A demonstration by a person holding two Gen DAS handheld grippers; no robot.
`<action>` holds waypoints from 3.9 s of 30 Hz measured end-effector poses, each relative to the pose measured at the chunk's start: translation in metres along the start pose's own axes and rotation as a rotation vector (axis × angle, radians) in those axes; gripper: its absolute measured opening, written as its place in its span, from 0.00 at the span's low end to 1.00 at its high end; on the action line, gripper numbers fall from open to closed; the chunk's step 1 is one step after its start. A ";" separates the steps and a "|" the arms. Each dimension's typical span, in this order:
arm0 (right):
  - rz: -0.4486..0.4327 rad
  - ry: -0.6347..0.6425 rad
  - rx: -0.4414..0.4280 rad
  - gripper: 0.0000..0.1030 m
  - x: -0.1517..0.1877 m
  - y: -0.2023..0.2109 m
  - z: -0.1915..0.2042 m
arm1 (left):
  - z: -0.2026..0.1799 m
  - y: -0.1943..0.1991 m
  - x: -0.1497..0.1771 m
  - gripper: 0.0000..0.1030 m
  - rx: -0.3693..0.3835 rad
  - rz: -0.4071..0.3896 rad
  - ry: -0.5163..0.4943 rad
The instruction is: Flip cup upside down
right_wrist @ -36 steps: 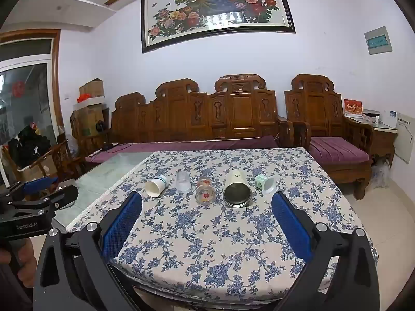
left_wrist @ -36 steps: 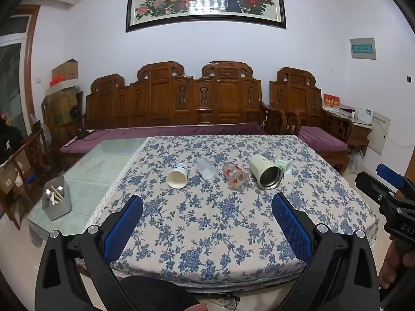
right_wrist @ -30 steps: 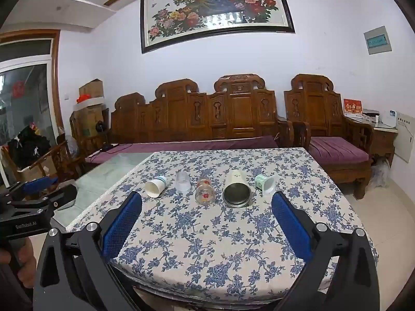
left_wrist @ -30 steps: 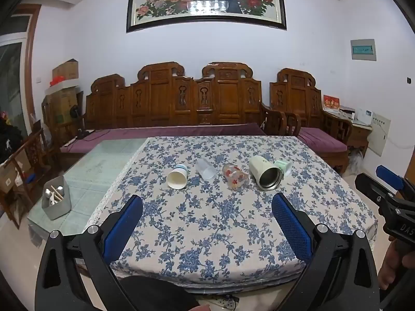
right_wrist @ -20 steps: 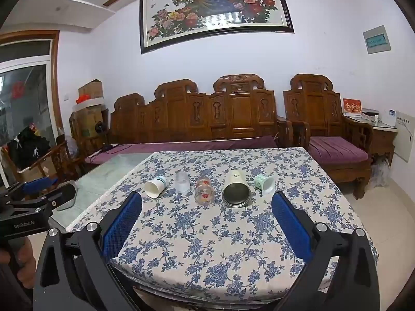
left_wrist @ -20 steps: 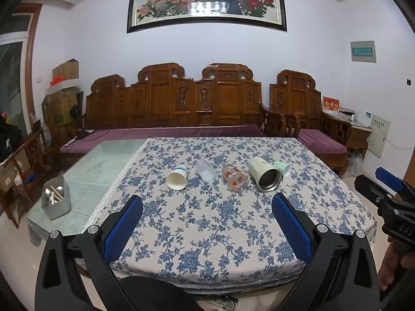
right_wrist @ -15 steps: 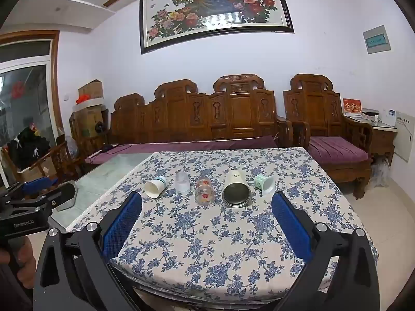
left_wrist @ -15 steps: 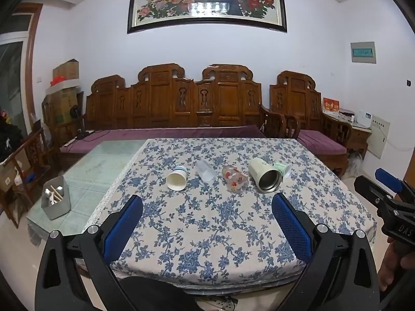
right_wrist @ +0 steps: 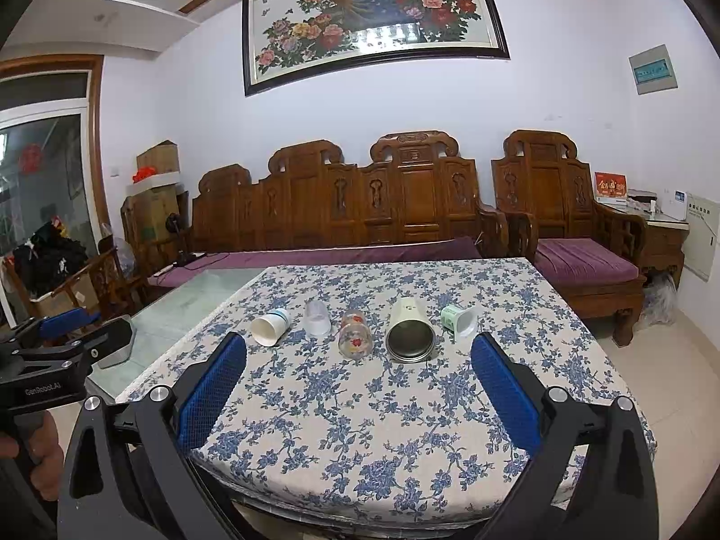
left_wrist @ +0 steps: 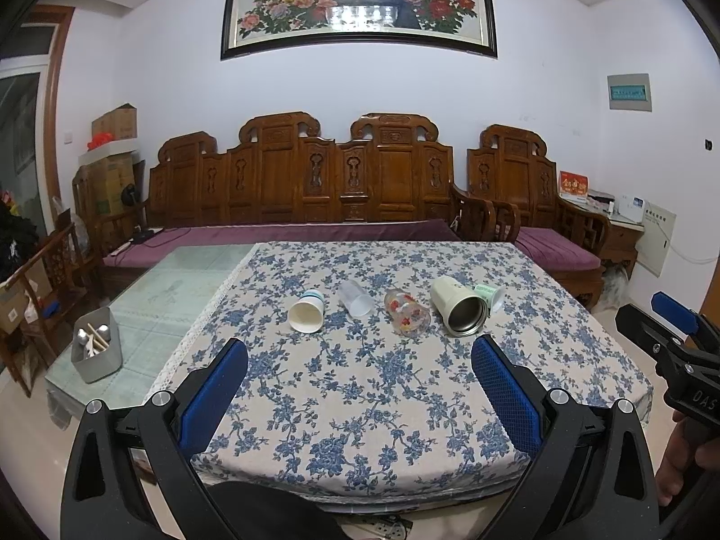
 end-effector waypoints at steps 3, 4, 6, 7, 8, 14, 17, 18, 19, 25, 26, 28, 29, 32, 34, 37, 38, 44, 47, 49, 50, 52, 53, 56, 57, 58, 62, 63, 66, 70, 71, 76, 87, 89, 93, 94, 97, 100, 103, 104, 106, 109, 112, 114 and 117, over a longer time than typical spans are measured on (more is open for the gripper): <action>-0.002 0.000 0.000 0.98 0.000 0.000 0.000 | 0.000 0.000 -0.001 0.94 -0.003 0.000 -0.001; -0.001 0.001 0.001 0.98 0.000 0.000 -0.001 | 0.000 0.000 0.000 0.94 -0.001 0.001 -0.001; -0.001 -0.001 0.000 0.98 0.000 0.001 0.000 | 0.001 0.000 0.000 0.94 -0.001 0.001 0.000; 0.000 -0.001 0.000 0.98 0.000 0.000 0.000 | 0.001 0.000 -0.001 0.94 -0.001 0.001 -0.001; -0.001 0.000 0.000 0.98 0.000 0.001 0.000 | 0.001 0.000 0.000 0.94 -0.003 0.001 -0.001; -0.001 -0.001 0.000 0.98 0.000 0.001 0.000 | 0.000 0.000 0.000 0.94 -0.002 0.000 -0.002; -0.001 -0.001 -0.001 0.98 0.000 0.001 -0.001 | 0.001 0.000 0.000 0.94 -0.001 0.000 -0.002; -0.001 -0.002 0.000 0.98 0.000 0.002 -0.001 | 0.001 0.000 0.000 0.94 -0.002 0.000 -0.001; -0.001 -0.001 -0.001 0.98 0.000 0.001 -0.001 | 0.001 0.000 0.000 0.94 -0.001 0.000 -0.001; -0.001 -0.001 0.000 0.98 -0.002 0.003 0.002 | 0.000 -0.001 0.003 0.94 0.000 -0.002 -0.003; -0.001 -0.003 -0.001 0.98 -0.002 0.003 0.001 | 0.000 -0.001 0.003 0.94 0.000 -0.002 -0.003; -0.002 -0.002 -0.001 0.98 -0.002 0.003 0.001 | 0.000 0.000 0.002 0.93 0.000 -0.002 -0.003; -0.001 -0.003 -0.001 0.98 -0.001 0.003 0.001 | 0.000 -0.001 0.002 0.93 0.000 -0.002 -0.004; -0.001 -0.003 -0.001 0.98 -0.001 0.003 0.001 | 0.000 0.000 0.002 0.93 0.000 -0.002 -0.003; -0.001 -0.003 -0.001 0.98 -0.002 0.003 0.001 | 0.000 0.000 0.002 0.94 0.000 -0.003 -0.004; -0.002 -0.003 0.000 0.98 -0.002 0.003 0.001 | 0.000 0.000 0.002 0.94 0.000 -0.003 -0.004; -0.001 -0.004 -0.001 0.98 -0.001 0.003 0.001 | 0.000 0.000 0.002 0.94 -0.001 -0.004 -0.004; -0.002 -0.005 -0.001 0.98 -0.002 0.003 0.001 | -0.001 0.001 0.002 0.94 0.000 -0.005 -0.004; -0.002 -0.004 -0.001 0.98 -0.002 0.003 0.001 | -0.001 0.001 0.002 0.94 0.000 -0.005 -0.003; -0.002 -0.005 -0.001 0.98 -0.002 0.003 0.001 | -0.001 0.001 0.002 0.94 0.000 -0.004 -0.003; -0.002 -0.004 -0.001 0.98 -0.002 0.003 0.001 | -0.002 0.001 0.002 0.93 0.001 -0.004 -0.003; -0.001 -0.004 -0.001 0.98 -0.002 0.003 0.001 | -0.002 0.001 0.002 0.94 -0.001 -0.003 -0.005; -0.002 -0.005 0.000 0.98 -0.002 0.003 0.001 | -0.004 0.000 0.002 0.94 0.002 0.000 -0.007; 0.009 -0.009 -0.001 0.98 -0.001 0.004 0.001 | -0.006 -0.004 0.002 0.94 0.008 0.013 -0.008; 0.011 -0.009 -0.001 0.98 -0.001 0.003 0.000 | -0.007 -0.007 0.003 0.94 0.009 0.018 -0.012; 0.014 -0.008 0.000 0.98 -0.001 0.001 -0.001 | -0.007 -0.011 0.004 0.94 0.008 0.025 -0.018; 0.032 0.000 0.010 0.98 0.005 -0.017 -0.011 | -0.012 -0.030 0.007 0.94 0.013 0.063 -0.048; 0.037 0.001 0.013 0.98 0.006 -0.023 -0.014 | -0.013 -0.037 0.009 0.94 0.015 0.074 -0.058; 0.060 0.008 0.022 0.98 0.009 -0.044 -0.025 | -0.017 -0.055 0.014 0.94 0.025 0.106 -0.084; 0.104 0.007 0.039 0.98 0.012 -0.077 -0.045 | -0.022 -0.083 0.019 0.94 0.047 0.153 -0.105; 0.120 0.006 0.048 0.98 0.013 -0.089 -0.053 | -0.023 -0.090 0.021 0.93 0.052 0.163 -0.113; 0.184 0.011 0.081 0.98 0.018 -0.138 -0.084 | -0.030 -0.133 0.034 0.94 0.087 0.230 -0.133; 0.317 0.040 0.099 0.94 0.018 -0.236 -0.145 | -0.030 -0.207 0.064 0.94 0.147 0.352 -0.156; 0.352 0.048 0.091 0.91 0.018 -0.255 -0.154 | -0.028 -0.221 0.066 0.94 0.150 0.366 -0.145; 0.416 0.073 0.079 0.86 0.018 -0.292 -0.167 | -0.025 -0.242 0.066 0.94 0.157 0.379 -0.119; 0.437 0.075 0.076 0.84 0.018 -0.304 -0.172 | -0.025 -0.247 0.066 0.94 0.154 0.380 -0.120; 0.488 0.087 0.073 0.79 0.018 -0.332 -0.180 | -0.027 -0.265 0.065 0.93 0.165 0.391 -0.117; 0.535 0.092 0.065 0.75 0.019 -0.356 -0.185 | -0.033 -0.282 0.066 0.93 0.176 0.403 -0.123; 0.601 0.103 0.063 0.73 0.021 -0.386 -0.192 | -0.040 -0.295 0.068 0.93 0.195 0.419 -0.121; 0.624 0.104 0.059 0.71 0.022 -0.395 -0.193 | -0.043 -0.299 0.069 0.93 0.199 0.423 -0.122; 0.667 0.125 0.063 0.69 0.024 -0.413 -0.196 | -0.047 -0.304 0.070 0.93 0.212 0.430 -0.119; 0.717 0.157 0.065 0.68 0.029 -0.432 -0.196 | -0.052 -0.308 0.076 0.93 0.226 0.446 -0.112; 0.782 0.167 0.056 0.66 0.038 -0.450 -0.195 | -0.057 -0.310 0.080 0.93 0.242 0.458 -0.107; 0.801 0.182 0.048 0.64 0.042 -0.456 -0.192 | -0.060 -0.310 0.083 0.93 0.249 0.464 -0.111; 0.856 0.221 0.072 0.63 0.053 -0.466 -0.190 | -0.065 -0.307 0.085 0.93 0.258 0.469 -0.115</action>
Point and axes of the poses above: each gripper's, at about its wrist camera, not at the fingertips, and y roughly against the way its jaws point, z to its left, x to its underside, the point moved 8 cm from there along -y, roughly the way its jaws point, and after that the axes turned 1 degree about -x, right-handed, at the moved point
